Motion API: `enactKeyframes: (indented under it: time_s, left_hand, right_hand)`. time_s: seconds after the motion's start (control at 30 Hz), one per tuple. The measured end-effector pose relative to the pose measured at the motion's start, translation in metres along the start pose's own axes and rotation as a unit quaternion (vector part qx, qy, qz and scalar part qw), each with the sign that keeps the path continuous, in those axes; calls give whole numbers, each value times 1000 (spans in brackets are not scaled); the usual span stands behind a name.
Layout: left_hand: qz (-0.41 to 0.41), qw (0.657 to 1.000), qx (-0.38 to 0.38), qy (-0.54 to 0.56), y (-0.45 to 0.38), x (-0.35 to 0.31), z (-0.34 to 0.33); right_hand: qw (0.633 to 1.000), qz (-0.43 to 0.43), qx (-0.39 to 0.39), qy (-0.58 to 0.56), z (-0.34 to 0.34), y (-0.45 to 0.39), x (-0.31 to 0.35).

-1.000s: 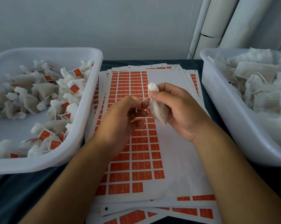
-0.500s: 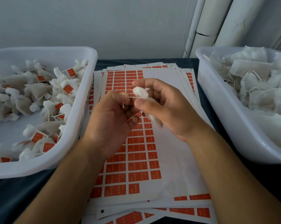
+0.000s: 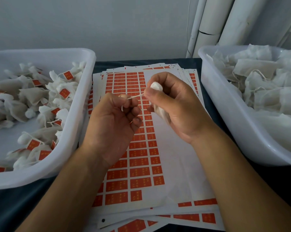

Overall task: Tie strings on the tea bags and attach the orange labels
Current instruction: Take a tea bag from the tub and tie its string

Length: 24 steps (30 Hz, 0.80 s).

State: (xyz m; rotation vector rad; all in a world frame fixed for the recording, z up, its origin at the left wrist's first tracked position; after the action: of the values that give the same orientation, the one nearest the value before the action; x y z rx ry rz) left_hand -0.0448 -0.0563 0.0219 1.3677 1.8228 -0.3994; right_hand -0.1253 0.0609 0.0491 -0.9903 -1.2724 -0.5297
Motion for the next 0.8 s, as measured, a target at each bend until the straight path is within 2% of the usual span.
enactKeyframes:
  time_s: [0.1, 0.17, 0.3, 0.47, 0.57, 0.7, 0.8]
  left_hand:
    - [-31, 997, 12, -70, 1, 2, -2]
    - [-39, 994, 21, -102, 2, 3, -3]
    - [-40, 998, 25, -49, 2, -2, 0]
    - [-56, 998, 22, 8, 0, -7, 1]
    - [-82, 996, 19, -9, -2, -11, 4]
    - [-96, 993, 25, -68, -3, -9, 4]
    - [-98, 992, 19, -72, -3, -8, 5]
  right_hand:
    - [999, -17, -29, -24, 1, -2, -4]
    - [999, -15, -47, 1, 2, -2, -5]
    - [997, 2, -29, 72, -1, 1, -5]
    - [998, 1, -34, 46, 4, -2, -2]
    - [999, -19, -48, 18, 14, -6, -5]
    - [997, -9, -24, 67, 12, -6, -8]
    - [997, -11, -5, 80, 8, -3, -10]
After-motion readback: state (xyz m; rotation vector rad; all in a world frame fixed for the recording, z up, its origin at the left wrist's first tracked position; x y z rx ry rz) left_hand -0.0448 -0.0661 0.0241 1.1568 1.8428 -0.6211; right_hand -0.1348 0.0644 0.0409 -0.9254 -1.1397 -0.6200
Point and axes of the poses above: each hand's wrist, its own y-axis away from the middle knuckle, its own z-axis out of the back of the hand, x = y × z, the point moved 5 cm from there along -y, towards the middle knuckle, and after that the axes turned 9 degrees about -x, right-handed, at the moved point
